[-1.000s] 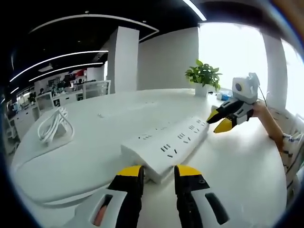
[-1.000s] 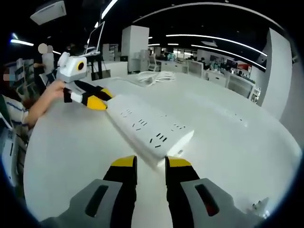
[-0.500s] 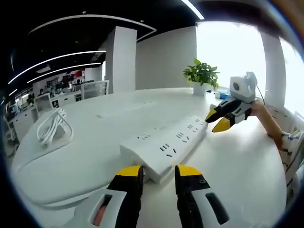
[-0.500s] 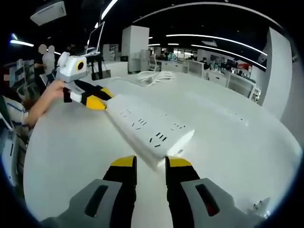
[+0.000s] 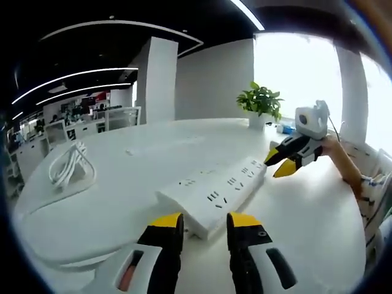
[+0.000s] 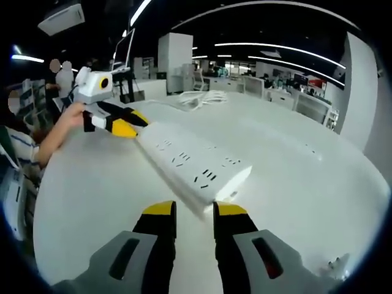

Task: Straighten the power strip on the desk, plug the charger into it

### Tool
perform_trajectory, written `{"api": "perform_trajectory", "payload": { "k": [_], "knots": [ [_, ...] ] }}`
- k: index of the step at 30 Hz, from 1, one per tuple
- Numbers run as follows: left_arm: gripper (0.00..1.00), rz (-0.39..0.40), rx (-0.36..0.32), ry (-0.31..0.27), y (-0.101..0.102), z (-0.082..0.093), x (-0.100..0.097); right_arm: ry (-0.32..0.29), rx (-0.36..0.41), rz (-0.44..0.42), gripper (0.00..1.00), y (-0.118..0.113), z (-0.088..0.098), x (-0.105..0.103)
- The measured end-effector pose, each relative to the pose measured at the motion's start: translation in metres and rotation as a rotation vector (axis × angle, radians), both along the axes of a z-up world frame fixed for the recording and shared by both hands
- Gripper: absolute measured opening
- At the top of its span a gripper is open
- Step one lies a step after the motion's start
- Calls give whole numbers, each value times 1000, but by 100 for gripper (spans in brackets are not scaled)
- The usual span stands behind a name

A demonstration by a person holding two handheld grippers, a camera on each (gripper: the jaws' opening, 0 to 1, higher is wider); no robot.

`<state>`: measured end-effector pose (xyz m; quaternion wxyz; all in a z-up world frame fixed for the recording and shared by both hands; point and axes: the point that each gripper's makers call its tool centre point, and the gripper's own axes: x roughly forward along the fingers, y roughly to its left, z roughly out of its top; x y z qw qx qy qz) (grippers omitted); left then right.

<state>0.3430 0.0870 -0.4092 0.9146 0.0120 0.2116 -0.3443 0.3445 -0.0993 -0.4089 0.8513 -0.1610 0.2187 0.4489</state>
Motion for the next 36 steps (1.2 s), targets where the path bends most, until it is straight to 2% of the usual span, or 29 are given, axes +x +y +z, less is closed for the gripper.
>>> {"api": "perform_trajectory", "payload": {
  "k": [3, 10, 13, 14, 15, 17, 23, 26, 31, 36],
  "knots": [
    [29, 21, -5, -3, 5, 2, 3, -22, -2, -10, 23, -6, 8, 2],
    [28, 43, -15, -23, 10, 8, 7, -188, -69, -148, 24, -51, 43, 21],
    [28, 41, -9, -29, 9, 9, 6, -210, -30, -201, 23, -71, 58, 26],
    [28, 40, -8, -31, 9, 9, 6, -211, 4, -218, 23, -77, 62, 28],
    [28, 40, -6, -34, 9, 9, 6, -198, 27, -241, 23, -84, 63, 29],
    [29, 38, -8, -44, 8, 11, 6, -200, 25, -253, 23, -96, 64, 32],
    [29, 42, -27, -71, 11, 20, 6, -216, 71, -366, 23, -134, 71, 34],
    [29, 52, -48, -95, 13, 27, 7, -221, 73, -419, 23, -153, 68, 31],
    [30, 52, -55, -114, 14, 33, 7, -233, 3, -532, 23, -193, 60, 26],
    [30, 42, -40, -120, 13, 34, 8, -229, -44, -598, 23, -222, 54, 20]
  ]
}}
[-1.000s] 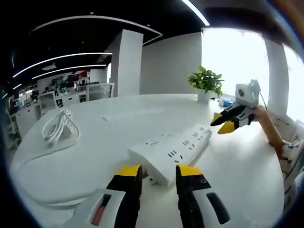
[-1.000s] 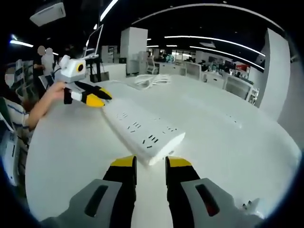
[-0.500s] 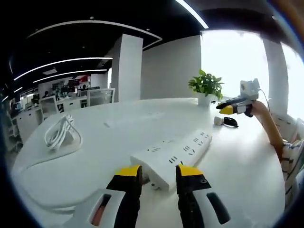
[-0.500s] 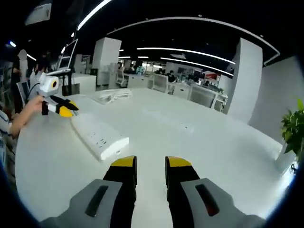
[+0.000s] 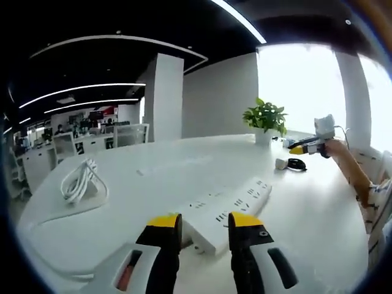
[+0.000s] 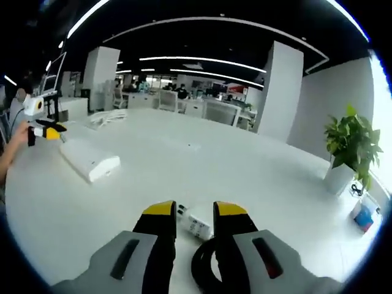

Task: Straighten the power strip on the desk, plug the charger into it

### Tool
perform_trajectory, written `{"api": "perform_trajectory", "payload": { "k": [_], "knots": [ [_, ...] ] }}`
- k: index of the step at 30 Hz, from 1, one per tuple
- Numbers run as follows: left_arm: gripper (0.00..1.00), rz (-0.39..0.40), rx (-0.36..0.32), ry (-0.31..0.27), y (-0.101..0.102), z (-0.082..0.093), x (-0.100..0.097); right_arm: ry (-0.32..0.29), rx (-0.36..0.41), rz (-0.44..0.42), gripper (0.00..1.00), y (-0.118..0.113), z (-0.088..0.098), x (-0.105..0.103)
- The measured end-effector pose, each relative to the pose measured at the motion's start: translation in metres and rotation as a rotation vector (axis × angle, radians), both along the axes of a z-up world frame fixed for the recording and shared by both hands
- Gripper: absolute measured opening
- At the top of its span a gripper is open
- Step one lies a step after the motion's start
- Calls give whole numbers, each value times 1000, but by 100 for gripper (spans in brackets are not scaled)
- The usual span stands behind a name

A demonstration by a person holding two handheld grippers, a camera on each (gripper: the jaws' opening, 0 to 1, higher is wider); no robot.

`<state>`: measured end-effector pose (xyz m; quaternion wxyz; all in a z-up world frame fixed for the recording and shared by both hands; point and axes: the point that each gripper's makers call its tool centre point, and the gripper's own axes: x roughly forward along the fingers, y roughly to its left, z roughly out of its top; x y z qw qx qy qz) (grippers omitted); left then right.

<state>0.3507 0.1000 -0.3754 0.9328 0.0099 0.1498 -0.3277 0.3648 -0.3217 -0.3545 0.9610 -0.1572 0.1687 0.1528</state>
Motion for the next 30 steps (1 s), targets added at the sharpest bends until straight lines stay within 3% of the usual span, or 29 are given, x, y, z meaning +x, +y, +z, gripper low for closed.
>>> {"api": "perform_trajectory", "payload": {
  "k": [6, 9, 18, 26, 30],
  "knots": [
    [30, -9, 1, -7, -3, 2, -2, 14, -46, -61, 24, -25, -5, -6],
    [30, -13, -7, -6, -4, 3, -4, 19, -123, -128, 24, -49, -8, -8],
    [30, -25, -24, -2, -8, 4, -6, 105, -101, -218, 24, -86, -32, -12],
    [30, -34, -33, -3, -10, 4, -7, 168, -87, -248, 24, -105, -49, -12],
    [30, -34, -29, -5, -9, 5, -7, 178, -5, -248, 24, -106, -51, -12]
  ]
}}
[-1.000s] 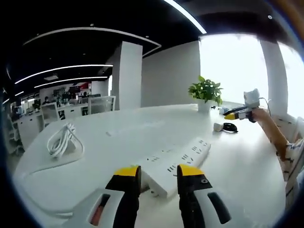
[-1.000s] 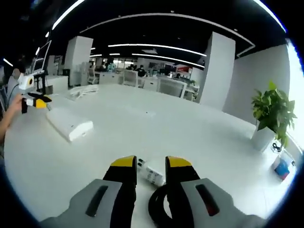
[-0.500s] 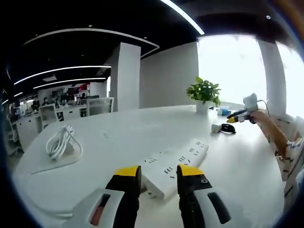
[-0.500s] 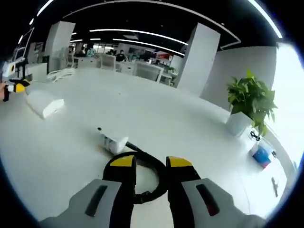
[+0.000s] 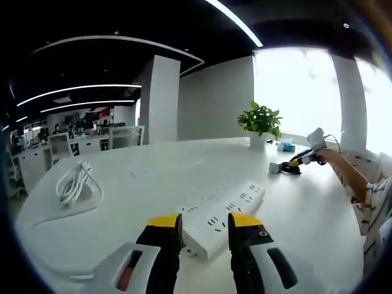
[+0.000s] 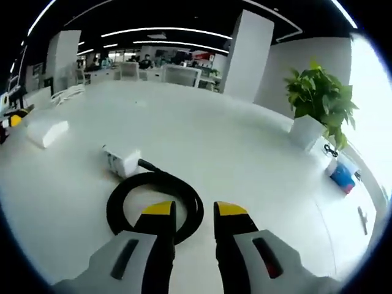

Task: Straighten the power strip on the desk, plug the charger into it

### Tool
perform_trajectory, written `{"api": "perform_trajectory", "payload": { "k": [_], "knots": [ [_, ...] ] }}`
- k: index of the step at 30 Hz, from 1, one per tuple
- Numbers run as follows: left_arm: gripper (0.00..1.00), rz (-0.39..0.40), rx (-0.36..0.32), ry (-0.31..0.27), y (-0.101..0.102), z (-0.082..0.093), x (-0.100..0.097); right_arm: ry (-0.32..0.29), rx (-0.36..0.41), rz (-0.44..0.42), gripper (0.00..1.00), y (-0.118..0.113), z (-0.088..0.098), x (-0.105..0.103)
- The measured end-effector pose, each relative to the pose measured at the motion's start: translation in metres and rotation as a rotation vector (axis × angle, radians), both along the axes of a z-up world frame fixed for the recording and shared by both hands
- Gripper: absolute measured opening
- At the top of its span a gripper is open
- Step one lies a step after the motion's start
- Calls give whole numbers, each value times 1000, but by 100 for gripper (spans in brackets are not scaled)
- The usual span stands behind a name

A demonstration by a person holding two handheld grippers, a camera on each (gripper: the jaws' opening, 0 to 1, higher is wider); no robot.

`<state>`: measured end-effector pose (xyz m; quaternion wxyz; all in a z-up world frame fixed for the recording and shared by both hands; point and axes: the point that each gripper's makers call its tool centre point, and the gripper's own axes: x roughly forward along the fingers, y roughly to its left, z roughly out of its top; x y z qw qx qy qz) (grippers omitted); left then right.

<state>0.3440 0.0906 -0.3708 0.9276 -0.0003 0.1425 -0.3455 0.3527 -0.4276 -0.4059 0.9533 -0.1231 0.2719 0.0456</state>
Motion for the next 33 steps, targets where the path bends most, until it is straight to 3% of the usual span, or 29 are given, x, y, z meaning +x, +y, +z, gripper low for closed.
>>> {"api": "perform_trajectory", "payload": {
  "k": [6, 18, 33],
  "knots": [
    [30, 0, 1, -1, 0, 0, 0, 33, 57, -3, 23, 3, -6, 3],
    [30, 1, 2, -4, 1, 1, -1, 76, -24, -13, 13, 2, -9, 7],
    [30, -2, 2, -10, 0, 2, -2, 128, -53, -3, 11, 2, -12, 10]
  ]
}}
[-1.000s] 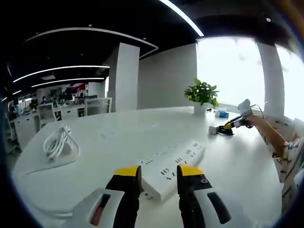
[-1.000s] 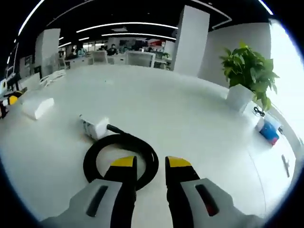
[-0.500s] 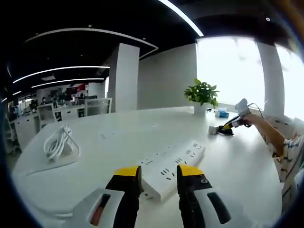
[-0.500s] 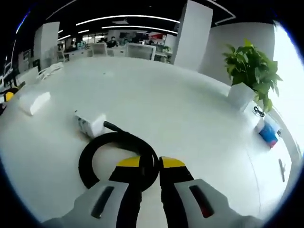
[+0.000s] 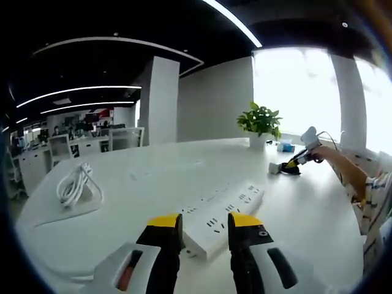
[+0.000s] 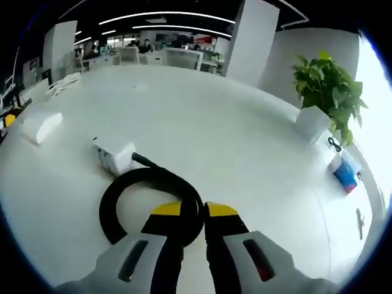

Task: Straighten the power strip on the desk, plug the charger into it

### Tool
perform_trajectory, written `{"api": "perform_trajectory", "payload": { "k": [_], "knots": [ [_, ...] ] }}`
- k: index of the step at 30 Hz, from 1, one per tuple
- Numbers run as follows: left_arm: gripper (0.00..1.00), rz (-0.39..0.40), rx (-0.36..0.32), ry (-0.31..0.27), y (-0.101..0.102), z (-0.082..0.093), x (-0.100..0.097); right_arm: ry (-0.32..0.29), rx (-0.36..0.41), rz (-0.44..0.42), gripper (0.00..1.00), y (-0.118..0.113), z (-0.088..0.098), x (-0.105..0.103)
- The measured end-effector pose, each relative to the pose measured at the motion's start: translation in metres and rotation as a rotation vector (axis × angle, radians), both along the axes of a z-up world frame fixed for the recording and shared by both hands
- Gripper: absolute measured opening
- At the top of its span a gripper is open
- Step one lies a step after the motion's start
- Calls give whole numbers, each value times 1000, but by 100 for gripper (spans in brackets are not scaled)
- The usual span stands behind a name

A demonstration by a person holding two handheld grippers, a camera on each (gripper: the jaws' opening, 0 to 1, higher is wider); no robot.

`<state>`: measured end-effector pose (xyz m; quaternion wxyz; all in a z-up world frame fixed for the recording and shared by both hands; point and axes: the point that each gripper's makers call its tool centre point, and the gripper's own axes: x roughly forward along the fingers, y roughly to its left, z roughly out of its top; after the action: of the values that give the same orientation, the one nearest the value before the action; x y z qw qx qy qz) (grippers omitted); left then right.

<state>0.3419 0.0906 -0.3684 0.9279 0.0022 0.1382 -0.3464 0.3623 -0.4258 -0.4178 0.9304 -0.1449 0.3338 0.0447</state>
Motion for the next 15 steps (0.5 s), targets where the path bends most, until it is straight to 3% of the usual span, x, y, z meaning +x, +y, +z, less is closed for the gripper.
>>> {"api": "perform_trajectory", "payload": {
  "k": [6, 15],
  "knots": [
    [30, -4, 7, 4, -1, -2, 0, -4, -57, -2, 9, 4, 3, -1],
    [30, -1, 10, 5, 1, -1, 3, -35, -235, 4, 7, 13, 33, -3]
  ]
}}
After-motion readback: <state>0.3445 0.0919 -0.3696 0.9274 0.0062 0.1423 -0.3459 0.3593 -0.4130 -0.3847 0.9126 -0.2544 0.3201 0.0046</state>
